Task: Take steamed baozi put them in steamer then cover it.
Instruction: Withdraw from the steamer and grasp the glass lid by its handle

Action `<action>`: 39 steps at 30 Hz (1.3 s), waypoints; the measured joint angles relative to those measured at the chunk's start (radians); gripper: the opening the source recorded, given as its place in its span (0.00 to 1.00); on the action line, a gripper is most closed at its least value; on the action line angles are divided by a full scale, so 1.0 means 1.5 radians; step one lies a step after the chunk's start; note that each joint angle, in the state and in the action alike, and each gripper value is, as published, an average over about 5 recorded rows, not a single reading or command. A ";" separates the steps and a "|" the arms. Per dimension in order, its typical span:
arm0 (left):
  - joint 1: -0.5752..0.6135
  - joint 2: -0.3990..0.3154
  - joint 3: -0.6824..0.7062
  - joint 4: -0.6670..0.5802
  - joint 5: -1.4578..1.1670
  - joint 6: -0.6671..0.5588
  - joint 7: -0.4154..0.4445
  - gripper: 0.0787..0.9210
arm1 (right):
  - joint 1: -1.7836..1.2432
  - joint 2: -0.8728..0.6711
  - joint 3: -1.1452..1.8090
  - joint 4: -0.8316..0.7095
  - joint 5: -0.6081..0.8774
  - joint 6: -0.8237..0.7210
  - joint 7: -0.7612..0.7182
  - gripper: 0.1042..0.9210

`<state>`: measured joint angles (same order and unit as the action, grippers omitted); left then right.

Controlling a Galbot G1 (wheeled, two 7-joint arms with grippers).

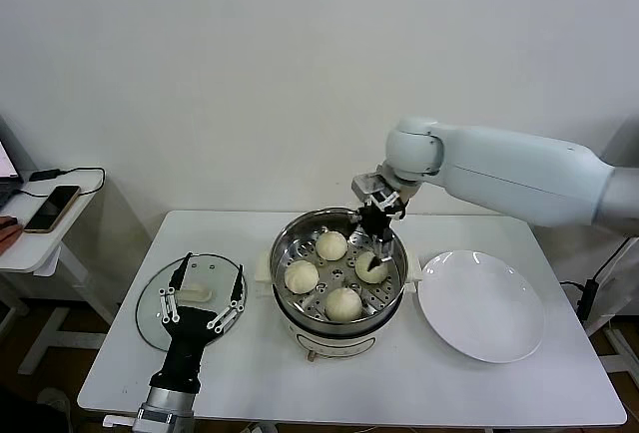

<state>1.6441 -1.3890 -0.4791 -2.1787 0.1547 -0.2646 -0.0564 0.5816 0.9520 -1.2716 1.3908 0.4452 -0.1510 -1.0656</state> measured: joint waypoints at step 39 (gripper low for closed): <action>-0.137 0.070 -0.102 0.250 0.538 0.003 -0.085 0.88 | -1.079 -0.044 1.125 0.157 -0.003 0.299 0.943 0.88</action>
<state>1.4391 -1.2834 -0.6321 -1.8031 0.9617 -0.2598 -0.1834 -1.0376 0.8856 0.4157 1.6256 0.4404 0.2976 0.3489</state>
